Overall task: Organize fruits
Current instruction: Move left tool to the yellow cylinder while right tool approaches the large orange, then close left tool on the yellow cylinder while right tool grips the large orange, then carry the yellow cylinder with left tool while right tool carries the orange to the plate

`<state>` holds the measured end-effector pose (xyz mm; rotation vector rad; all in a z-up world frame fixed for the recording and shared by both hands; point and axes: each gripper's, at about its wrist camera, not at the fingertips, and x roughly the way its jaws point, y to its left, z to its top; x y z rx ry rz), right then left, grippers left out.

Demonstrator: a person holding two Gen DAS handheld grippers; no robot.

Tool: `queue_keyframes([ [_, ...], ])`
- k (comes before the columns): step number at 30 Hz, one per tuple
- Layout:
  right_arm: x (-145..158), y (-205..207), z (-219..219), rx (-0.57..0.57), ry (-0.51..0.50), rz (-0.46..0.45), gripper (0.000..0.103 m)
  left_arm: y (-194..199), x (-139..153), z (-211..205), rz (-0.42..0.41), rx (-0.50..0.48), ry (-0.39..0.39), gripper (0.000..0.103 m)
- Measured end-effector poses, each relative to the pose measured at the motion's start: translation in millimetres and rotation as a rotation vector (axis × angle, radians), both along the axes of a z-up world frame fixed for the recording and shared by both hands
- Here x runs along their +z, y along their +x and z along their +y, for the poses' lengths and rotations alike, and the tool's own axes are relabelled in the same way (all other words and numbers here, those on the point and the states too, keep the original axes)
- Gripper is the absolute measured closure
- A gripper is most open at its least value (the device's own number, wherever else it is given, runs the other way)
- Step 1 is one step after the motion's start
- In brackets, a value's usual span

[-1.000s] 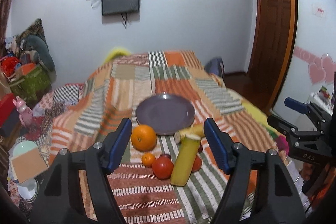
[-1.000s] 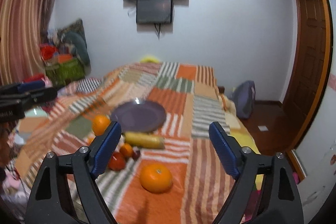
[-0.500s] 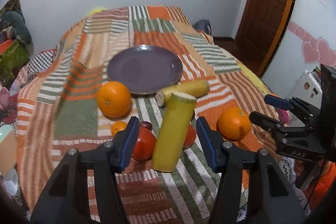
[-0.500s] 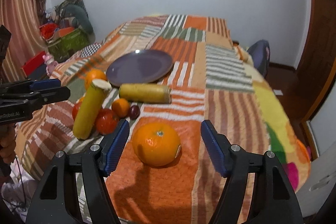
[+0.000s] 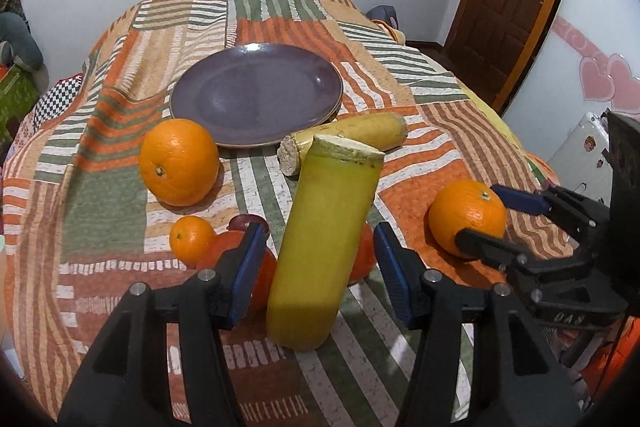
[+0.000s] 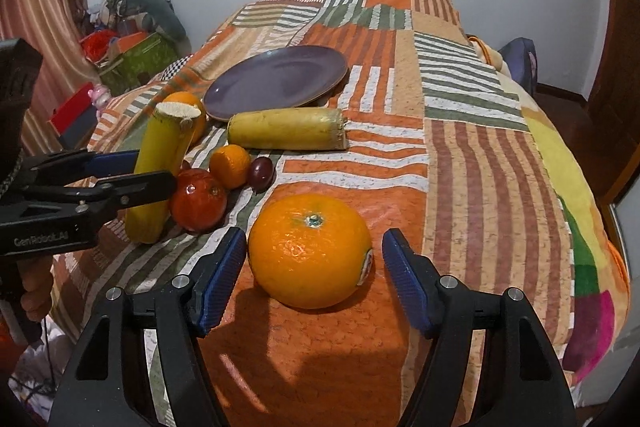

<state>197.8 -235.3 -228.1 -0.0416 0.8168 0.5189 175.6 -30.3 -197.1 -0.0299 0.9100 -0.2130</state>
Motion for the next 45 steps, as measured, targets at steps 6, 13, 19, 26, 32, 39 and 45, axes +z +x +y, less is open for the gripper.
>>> queue_keyframes([
  [6,-12,3,3,0.015,-0.012,0.044,0.035,4,-4,1,0.002,0.002,-0.017,0.06],
  [13,-14,3,4,0.021,-0.013,0.049,0.039,2,-3,-2,-0.013,-0.008,0.015,0.061],
  [19,-6,3,3,0.0,-0.036,0.016,0.04,-5,7,4,-0.03,0.002,-0.006,0.062],
  [26,17,3,0,-0.017,-0.024,-0.052,0.04,-16,38,13,-0.098,0.014,-0.026,0.065],
  [32,41,7,7,-0.016,-0.017,-0.119,0.04,-21,66,21,-0.169,0.023,-0.033,0.065],
  [39,70,16,17,-0.011,0.004,-0.204,0.04,-16,94,35,-0.23,0.048,-0.043,0.065],
  [45,91,26,28,-0.005,0.017,-0.277,0.04,-3,109,49,-0.261,0.072,-0.051,0.065],
])
